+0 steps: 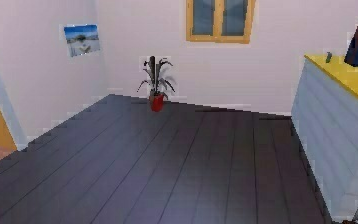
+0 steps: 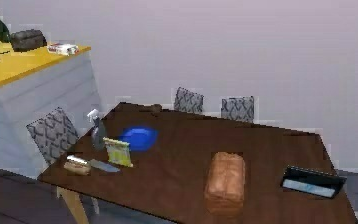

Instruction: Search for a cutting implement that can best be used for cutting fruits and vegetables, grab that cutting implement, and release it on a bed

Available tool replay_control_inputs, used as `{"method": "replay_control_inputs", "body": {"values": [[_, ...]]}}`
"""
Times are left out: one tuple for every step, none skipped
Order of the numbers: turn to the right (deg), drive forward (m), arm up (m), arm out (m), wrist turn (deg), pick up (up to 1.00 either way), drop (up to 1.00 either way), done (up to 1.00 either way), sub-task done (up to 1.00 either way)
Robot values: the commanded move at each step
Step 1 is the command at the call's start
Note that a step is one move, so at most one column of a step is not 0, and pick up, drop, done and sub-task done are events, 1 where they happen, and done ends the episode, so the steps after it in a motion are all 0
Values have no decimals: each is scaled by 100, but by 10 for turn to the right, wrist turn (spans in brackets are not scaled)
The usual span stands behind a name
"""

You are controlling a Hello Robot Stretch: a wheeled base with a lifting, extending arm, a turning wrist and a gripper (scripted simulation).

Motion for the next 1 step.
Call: {"method": "replay_control_inputs", "body": {"values": [[-240, 0, 0, 0, 0, 0, 0, 0, 0]]}}
